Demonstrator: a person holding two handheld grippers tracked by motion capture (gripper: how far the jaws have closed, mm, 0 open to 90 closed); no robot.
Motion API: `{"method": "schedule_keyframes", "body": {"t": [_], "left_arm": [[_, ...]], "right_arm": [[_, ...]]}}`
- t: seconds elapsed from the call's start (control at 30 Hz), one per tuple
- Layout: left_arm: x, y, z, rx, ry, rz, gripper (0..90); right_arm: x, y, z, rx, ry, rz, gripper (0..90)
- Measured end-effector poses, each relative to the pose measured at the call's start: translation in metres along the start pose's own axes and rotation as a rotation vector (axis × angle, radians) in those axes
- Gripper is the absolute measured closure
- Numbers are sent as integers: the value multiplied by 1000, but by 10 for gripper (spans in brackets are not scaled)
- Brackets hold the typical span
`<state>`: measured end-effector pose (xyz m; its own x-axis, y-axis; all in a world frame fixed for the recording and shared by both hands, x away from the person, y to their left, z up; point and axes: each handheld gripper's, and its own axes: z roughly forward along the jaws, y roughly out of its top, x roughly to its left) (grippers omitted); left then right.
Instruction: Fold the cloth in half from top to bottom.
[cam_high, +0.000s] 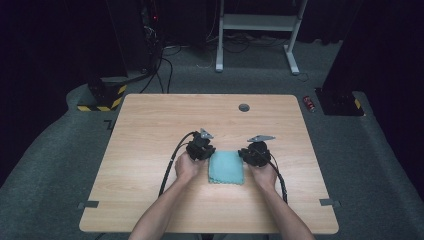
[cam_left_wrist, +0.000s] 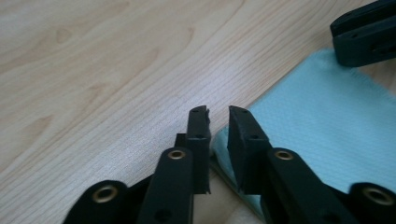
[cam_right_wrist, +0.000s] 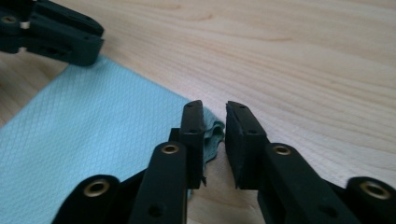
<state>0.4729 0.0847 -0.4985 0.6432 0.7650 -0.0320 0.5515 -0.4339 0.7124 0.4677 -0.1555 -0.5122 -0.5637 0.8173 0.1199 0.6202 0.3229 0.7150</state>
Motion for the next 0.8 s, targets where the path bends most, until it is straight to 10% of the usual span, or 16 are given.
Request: {"method": "schedule_keyframes", "body": {"t": [0.27, 0.8], "left_arm": [[-19, 1, -1, -25, -97, 42, 717], [-6, -24, -5, 4, -23, -20, 589]], "right_arm": [[25, 9, 9, -16, 73, -81, 836], [6, -2, 6, -12, 18, -4, 716]]}}
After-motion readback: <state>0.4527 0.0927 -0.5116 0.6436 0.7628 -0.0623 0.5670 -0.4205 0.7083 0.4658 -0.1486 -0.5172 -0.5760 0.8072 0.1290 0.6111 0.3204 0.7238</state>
